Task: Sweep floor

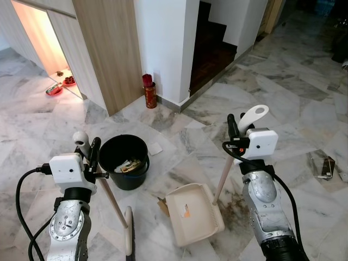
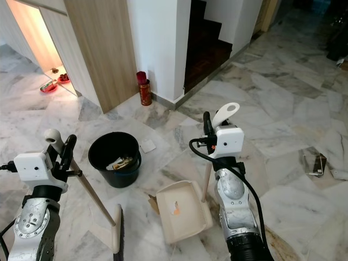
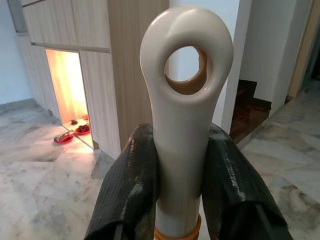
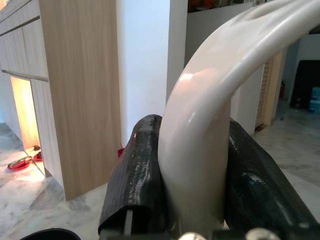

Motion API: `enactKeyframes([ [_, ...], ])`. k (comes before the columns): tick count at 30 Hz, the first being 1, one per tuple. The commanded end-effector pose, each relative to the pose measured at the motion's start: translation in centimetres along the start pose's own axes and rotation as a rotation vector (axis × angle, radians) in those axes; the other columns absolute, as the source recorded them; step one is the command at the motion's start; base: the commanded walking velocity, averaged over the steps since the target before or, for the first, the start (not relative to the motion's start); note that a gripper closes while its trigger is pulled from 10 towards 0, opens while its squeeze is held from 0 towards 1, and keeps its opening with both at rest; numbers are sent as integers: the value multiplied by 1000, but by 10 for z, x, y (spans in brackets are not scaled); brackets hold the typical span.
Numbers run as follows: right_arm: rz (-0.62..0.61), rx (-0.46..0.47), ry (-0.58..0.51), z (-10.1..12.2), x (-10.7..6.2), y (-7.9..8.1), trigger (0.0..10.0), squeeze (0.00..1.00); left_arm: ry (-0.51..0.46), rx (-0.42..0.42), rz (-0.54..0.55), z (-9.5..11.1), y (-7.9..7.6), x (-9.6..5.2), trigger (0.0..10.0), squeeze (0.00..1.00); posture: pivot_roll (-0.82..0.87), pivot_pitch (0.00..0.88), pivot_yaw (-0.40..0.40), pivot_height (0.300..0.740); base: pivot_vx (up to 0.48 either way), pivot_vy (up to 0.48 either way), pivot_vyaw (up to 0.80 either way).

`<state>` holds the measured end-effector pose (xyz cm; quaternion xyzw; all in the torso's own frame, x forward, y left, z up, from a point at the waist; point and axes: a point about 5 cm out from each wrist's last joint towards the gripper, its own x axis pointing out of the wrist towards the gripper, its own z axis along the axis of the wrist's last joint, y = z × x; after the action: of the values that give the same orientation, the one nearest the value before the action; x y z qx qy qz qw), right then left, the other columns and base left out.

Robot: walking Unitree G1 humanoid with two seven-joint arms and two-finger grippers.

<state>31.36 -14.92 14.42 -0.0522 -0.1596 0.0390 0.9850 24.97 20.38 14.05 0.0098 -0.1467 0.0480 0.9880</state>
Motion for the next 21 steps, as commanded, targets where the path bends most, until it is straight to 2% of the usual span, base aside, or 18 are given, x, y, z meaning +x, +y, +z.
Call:
enactKeyframes([
  [1, 5, 8, -50, 12, 4, 1, 10000, 0, -24, -1, 1, 4, 0, 2, 10000, 0, 112, 88, -12, 740, 0, 0, 0],
  [5, -14, 16, -30, 10, 5, -1, 10000, 0, -18, -12, -11, 3, -2, 1, 10000, 0, 113, 80, -12, 740, 0, 0, 0],
  [7, -16, 14, -28, 10, 5, -1, 10000, 0, -16, -14, -15, 3, -3, 1, 10000, 0, 113, 80, -12, 740, 0, 0, -556],
  [21, -9, 2, -47, 12, 7, 0, 10000, 0, 0, -29, -56, 0, -6, 2, 10000, 0, 113, 52, -8, 740, 0, 0, -749],
])
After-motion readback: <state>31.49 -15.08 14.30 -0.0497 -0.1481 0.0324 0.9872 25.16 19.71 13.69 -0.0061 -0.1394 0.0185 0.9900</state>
